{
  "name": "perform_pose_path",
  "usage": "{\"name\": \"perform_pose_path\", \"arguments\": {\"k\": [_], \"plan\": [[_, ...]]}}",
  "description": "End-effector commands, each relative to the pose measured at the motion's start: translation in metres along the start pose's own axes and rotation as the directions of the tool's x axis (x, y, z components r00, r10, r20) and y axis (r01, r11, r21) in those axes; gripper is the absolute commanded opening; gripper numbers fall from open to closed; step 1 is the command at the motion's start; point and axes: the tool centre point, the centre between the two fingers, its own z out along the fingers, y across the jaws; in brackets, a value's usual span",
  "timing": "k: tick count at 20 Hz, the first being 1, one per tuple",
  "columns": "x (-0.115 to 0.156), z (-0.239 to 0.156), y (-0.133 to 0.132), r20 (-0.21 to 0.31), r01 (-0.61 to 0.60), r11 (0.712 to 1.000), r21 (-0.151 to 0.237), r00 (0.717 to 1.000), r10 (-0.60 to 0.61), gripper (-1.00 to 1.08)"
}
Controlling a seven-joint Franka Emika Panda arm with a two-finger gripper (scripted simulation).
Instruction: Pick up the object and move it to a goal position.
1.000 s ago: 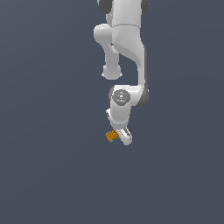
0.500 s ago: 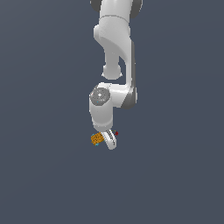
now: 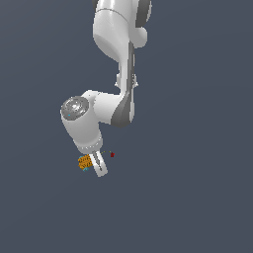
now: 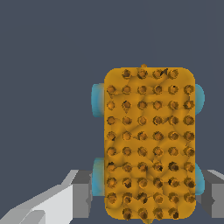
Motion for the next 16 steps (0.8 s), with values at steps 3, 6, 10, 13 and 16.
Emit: {"name": "perform_pose_path", "arguments": {"k": [3,6,10,13,16], "plan": [[0.028,-0.013,-0.001,0.0,0.002,1.0,0.0,1.0,-0.002,-1.0],[0.04,-0.018,-0.001,0.0,0.002,1.0,0.0,1.0,-0.002,-1.0],[0.051,-0.022,-0.001,0.001,0.002,1.0,0.0,1.0,-0.002,-1.0],[0.055,-0.024,-0.002,0.001,0.002,1.0,0.0,1.0,-0.002,-1.0],[0.056,-0.025,-0.002,0.001,0.002,1.0,0.0,1.0,-0.002,-1.0]]}}
